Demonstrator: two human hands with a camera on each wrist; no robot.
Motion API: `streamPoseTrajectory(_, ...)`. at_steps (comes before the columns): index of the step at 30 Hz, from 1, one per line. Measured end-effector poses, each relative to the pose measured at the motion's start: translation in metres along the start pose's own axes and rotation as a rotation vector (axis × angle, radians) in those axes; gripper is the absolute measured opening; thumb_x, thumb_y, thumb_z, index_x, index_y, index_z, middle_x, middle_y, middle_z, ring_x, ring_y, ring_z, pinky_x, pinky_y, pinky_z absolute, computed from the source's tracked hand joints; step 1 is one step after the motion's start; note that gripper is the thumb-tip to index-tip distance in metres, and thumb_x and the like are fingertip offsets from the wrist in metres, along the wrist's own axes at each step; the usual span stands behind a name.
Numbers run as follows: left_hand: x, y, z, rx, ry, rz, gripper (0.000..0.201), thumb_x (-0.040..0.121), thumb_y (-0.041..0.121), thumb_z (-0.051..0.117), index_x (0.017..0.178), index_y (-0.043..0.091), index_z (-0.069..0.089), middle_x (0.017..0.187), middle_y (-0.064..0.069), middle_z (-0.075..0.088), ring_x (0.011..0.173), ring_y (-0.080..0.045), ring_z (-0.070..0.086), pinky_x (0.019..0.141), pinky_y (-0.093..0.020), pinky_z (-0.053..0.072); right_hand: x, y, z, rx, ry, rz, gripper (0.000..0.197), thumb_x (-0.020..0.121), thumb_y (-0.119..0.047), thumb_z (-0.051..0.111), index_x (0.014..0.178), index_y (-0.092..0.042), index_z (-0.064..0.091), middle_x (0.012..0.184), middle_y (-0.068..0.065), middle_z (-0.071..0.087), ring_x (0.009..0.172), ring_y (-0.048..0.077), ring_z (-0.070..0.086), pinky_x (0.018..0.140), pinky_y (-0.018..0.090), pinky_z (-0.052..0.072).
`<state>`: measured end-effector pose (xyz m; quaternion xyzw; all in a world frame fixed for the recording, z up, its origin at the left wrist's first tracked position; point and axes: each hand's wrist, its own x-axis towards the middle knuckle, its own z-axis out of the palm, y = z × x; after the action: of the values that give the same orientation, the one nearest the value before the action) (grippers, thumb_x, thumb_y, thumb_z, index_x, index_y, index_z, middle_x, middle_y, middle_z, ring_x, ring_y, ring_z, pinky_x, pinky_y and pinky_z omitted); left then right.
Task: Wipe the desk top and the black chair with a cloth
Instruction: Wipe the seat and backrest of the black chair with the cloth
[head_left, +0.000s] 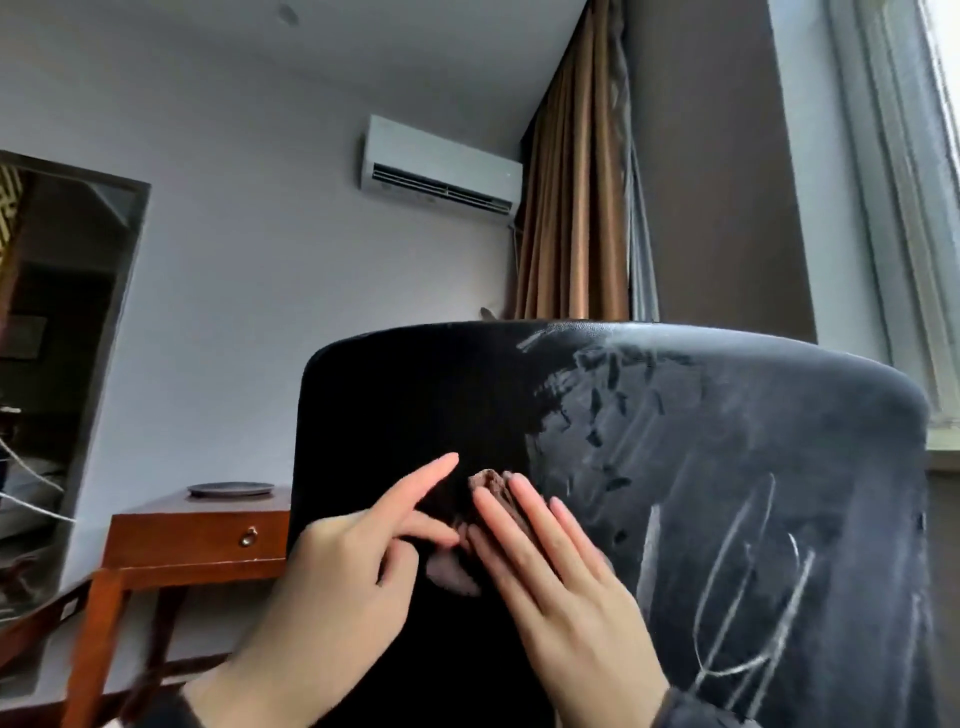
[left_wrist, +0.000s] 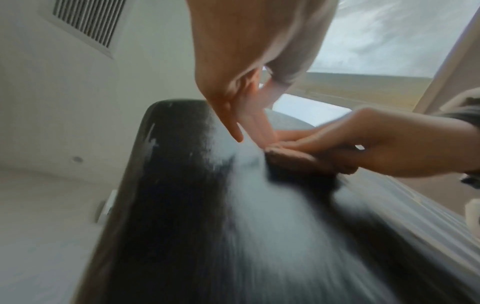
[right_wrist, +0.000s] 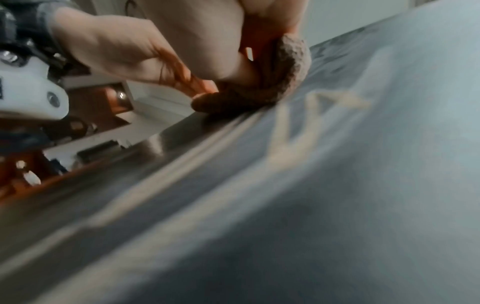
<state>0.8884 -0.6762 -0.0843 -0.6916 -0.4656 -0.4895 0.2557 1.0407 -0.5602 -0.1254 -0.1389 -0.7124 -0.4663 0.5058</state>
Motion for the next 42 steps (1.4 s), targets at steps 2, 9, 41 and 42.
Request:
streamPoseTrajectory(2, 0.024, 0.004, 0.000, 0.100, 0.207, 0.125, 0.070, 0.074, -0.018, 0.060, 0.128, 0.026, 0.055, 0.110, 0.014, 0.067, 0.098, 0.017, 0.054, 0.093, 0.003, 0.030, 0.005, 0.031, -0.017, -0.070, -0.041, -0.049, 0.043, 0.100, -0.014, 0.025, 0.127, -0.008, 0.058, 0.142, 0.010, 0.045, 0.132, 0.034, 0.040, 0.103, 0.044, 0.035)
streamPoseTrajectory(9, 0.103, 0.027, 0.002, 0.537, -0.058, 0.062, 0.105, 0.075, 0.057, 0.063, 0.147, 0.040, -0.011, 0.155, 0.003, 0.006, 0.145, -0.013, -0.006, 0.116, -0.045, -0.008, 0.037, 0.066, -0.022, -0.130, 0.026, 0.370, 0.049, 0.094, -0.008, 0.025, 0.139, 0.009, 0.033, 0.149, 0.030, 0.019, 0.138, 0.050, 0.011, 0.112, 0.058, 0.021)
streamPoseTrajectory(41, 0.067, 0.002, 0.038, 0.646, 0.192, 0.095, 0.095, 0.073, 0.048, 0.057, 0.150, 0.009, 0.017, 0.156, -0.020, 0.011, 0.143, -0.035, 0.017, 0.109, -0.051, 0.025, 0.061, 0.115, -0.047, -0.021, 0.187, 0.410, 0.067, 0.076, 0.013, 0.027, 0.140, 0.000, 0.037, 0.150, 0.018, 0.028, 0.141, 0.036, 0.020, 0.117, 0.027, 0.016)
streamPoseTrajectory(42, 0.068, 0.007, 0.041, 0.649, 0.190, 0.098, 0.098, 0.072, 0.049, 0.058, 0.149, 0.006, 0.017, 0.156, -0.020, 0.011, 0.142, -0.035, 0.017, 0.109, -0.051, 0.024, 0.060, 0.112, -0.044, -0.027, 0.202, 0.425, 0.062, 0.079, 0.010, 0.027, 0.139, 0.002, 0.039, 0.149, 0.018, 0.030, 0.140, 0.037, 0.021, 0.116, 0.031, 0.020)
